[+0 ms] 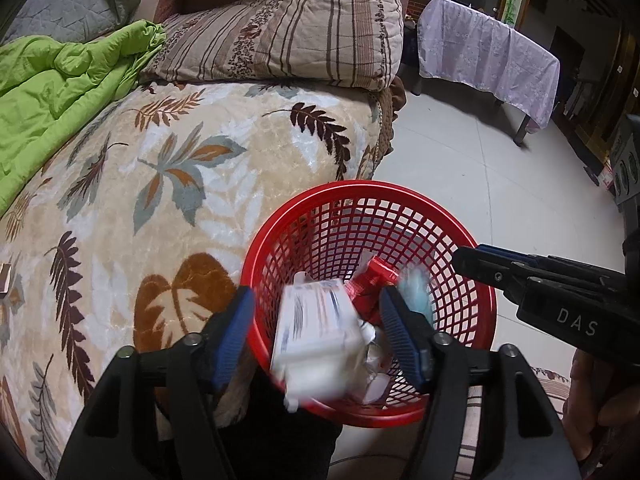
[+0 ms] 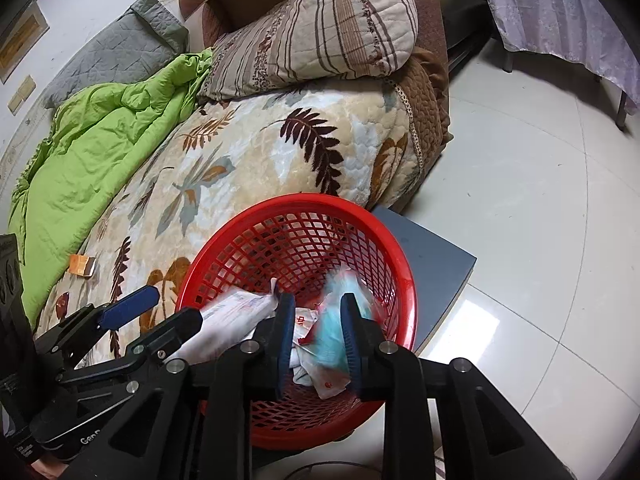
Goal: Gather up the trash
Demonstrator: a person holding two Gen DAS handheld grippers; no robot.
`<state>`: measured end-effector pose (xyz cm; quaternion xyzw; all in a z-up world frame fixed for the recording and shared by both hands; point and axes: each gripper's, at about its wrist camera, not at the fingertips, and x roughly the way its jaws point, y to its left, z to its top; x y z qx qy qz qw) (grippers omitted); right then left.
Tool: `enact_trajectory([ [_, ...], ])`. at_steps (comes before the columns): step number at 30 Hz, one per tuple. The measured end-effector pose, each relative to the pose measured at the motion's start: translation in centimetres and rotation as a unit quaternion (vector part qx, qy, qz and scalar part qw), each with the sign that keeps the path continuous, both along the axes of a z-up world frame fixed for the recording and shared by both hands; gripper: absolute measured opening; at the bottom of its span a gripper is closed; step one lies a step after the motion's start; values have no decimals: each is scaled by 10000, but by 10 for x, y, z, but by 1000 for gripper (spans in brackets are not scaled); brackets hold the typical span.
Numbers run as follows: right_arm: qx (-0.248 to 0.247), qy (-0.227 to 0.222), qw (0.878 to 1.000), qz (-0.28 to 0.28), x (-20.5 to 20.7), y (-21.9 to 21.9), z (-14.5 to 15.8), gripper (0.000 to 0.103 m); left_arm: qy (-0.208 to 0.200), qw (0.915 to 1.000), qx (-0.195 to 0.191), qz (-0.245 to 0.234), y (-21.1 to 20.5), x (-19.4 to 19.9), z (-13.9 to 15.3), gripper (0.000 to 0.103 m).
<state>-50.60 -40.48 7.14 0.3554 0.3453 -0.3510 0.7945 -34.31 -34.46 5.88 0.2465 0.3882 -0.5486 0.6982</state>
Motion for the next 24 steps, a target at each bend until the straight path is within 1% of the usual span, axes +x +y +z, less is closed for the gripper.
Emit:
enact_trajectory([
  [3,-31,13,10000,-19,0,3,1,36,-1,10000,-2,33,1,1,1,70],
  [8,-189,190,9996,-127,2,3,4,46,-54,9999,-43,148,4,3,4,76],
  [13,-591,569,9962,-289,6,8,12,56,-134,9991,-124,372,9,13,12,78],
  [15,-745,803,9932,-403,8,10,14,59,-179,9984,-193,502,13,18,16,79],
  [18,-874,997,9897,-547,10,12,16,62,-294,9973,-253,627,19,23,20,79],
  [20,-955,1202,9855,-728,11,15,16,70,-365,9965,-268,697,22,25,22,80],
  [21,-997,1322,9827,-829,12,16,18,81,-380,9964,-259,715,23,26,21,80],
  [22,-1037,1293,9825,-848,12,18,19,87,-400,9962,-244,739,24,27,21,80],
  [24,-1153,1168,9825,-883,10,22,23,87,-462,9957,-221,774,26,27,20,81],
])
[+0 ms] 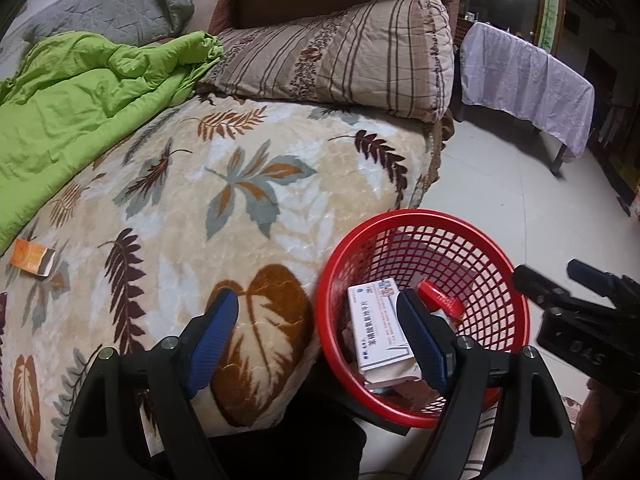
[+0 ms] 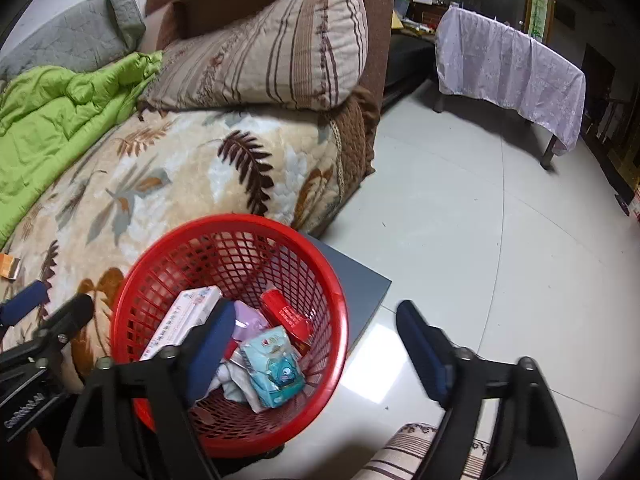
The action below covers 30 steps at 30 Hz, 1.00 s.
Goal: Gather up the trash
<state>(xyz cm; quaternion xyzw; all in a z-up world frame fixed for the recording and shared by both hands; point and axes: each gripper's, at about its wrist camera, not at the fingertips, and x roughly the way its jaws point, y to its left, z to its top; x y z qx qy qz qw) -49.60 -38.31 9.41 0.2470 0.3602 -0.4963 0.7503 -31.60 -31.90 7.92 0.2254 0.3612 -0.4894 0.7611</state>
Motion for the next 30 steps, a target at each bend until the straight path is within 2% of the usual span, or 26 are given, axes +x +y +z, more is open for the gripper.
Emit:
enact_trajectory([
  [3,-267,55,9995,-134,0,6,4,87,-75,10000,56,13,1,0,-1,81],
  [12,-302,116,9987,-388,1,6,1,87,-502,9982,194,275,9,3,2,82],
  [19,-339,168,9979,-526,3,9,0,87,-956,9939,51,551,21,7,13,83],
  [23,-366,110,9979,-530,5,14,3,87,-934,9937,-201,579,35,11,25,83],
  [30,-347,153,9991,-191,17,38,3,87,-1543,9837,-329,860,64,12,37,84],
])
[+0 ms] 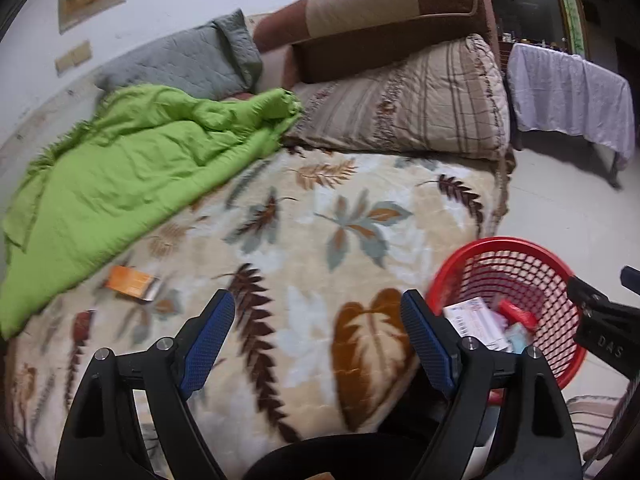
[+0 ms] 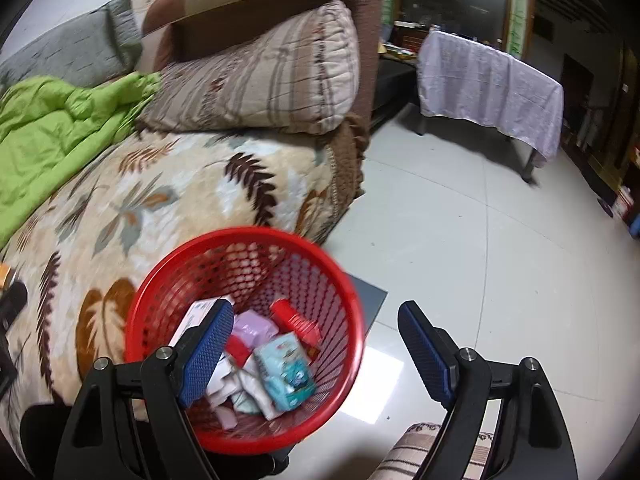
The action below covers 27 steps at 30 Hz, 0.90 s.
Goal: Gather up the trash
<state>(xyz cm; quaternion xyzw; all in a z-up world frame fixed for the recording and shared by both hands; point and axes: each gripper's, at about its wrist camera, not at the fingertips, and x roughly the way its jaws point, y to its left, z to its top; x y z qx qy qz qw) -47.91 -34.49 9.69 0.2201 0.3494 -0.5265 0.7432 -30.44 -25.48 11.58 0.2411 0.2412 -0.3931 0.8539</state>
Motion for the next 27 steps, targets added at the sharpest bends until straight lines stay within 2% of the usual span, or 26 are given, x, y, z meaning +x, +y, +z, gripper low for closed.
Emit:
enact_trajectory([
  [4,-117,14,9998,159,0,17,3,87,94,9999,-44,33,15,2,0,84],
  [8,-789,-181,9962,335,-3,40,26,87,299,9995,-89,55,24,5,-5,84],
  [11,-1039,-299,9931,446,-4,49,34,88,286,9995,-119,75,27,4,-6,84],
  [18,-676,-205,9969,340,-3,40,24,88,329,9993,-164,121,32,4,-9,84],
  [27,-545,-174,9977,362,-3,38,19,88,415,9989,-138,140,31,6,-12,84],
])
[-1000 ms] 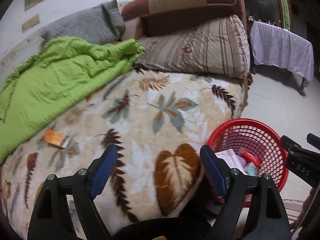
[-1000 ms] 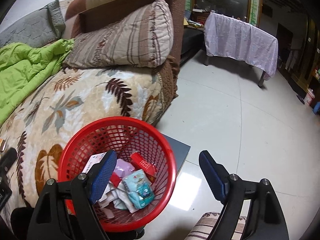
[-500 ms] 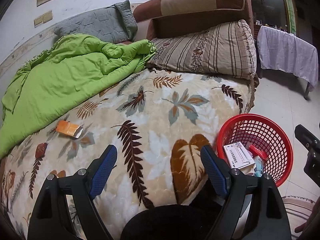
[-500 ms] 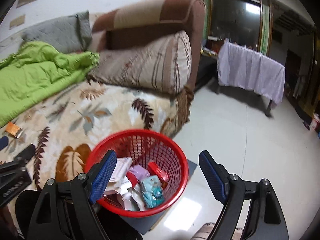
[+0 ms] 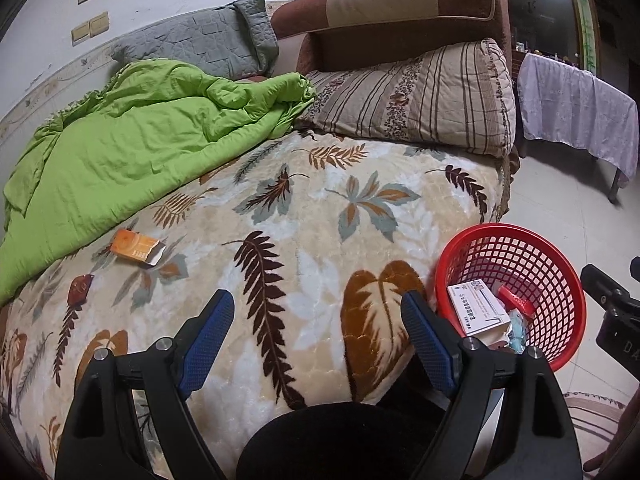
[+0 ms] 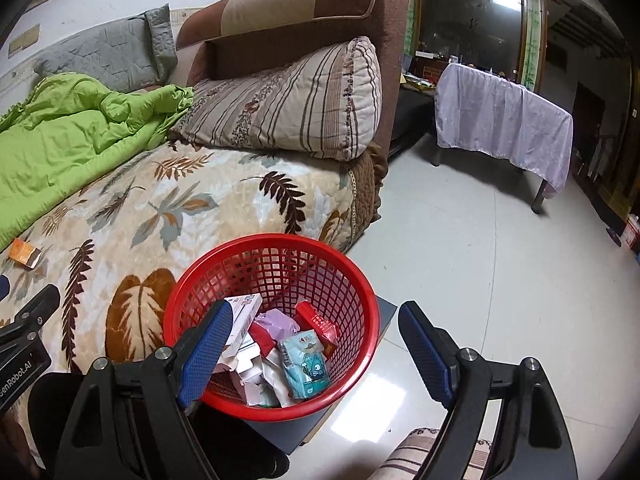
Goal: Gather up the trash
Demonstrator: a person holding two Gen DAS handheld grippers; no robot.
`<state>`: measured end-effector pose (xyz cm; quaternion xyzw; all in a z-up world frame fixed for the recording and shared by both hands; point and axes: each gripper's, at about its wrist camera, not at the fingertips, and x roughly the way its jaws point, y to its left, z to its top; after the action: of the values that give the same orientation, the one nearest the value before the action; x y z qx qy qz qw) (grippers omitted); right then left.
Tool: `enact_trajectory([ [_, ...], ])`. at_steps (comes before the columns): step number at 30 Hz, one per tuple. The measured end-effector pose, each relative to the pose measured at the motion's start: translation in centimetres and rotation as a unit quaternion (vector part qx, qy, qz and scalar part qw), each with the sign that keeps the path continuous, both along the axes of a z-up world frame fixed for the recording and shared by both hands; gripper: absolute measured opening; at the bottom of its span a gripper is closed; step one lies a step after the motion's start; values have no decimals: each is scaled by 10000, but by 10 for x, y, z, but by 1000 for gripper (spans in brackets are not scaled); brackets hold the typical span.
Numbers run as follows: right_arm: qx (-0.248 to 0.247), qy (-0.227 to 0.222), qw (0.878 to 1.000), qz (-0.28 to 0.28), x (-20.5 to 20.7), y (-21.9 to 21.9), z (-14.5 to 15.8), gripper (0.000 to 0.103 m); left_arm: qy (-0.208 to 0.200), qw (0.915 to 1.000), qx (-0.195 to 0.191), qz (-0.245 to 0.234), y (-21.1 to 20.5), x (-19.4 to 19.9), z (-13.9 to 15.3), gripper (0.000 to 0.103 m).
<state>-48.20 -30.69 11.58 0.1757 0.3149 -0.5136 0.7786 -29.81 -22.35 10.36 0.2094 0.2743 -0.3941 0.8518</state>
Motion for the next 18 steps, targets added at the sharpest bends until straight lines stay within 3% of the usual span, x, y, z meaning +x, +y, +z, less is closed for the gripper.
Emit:
enact_trajectory([
  [18,77,38,9999,70,4,-1,-4,88,110,9998,86,-137,0,-2,-6,84],
])
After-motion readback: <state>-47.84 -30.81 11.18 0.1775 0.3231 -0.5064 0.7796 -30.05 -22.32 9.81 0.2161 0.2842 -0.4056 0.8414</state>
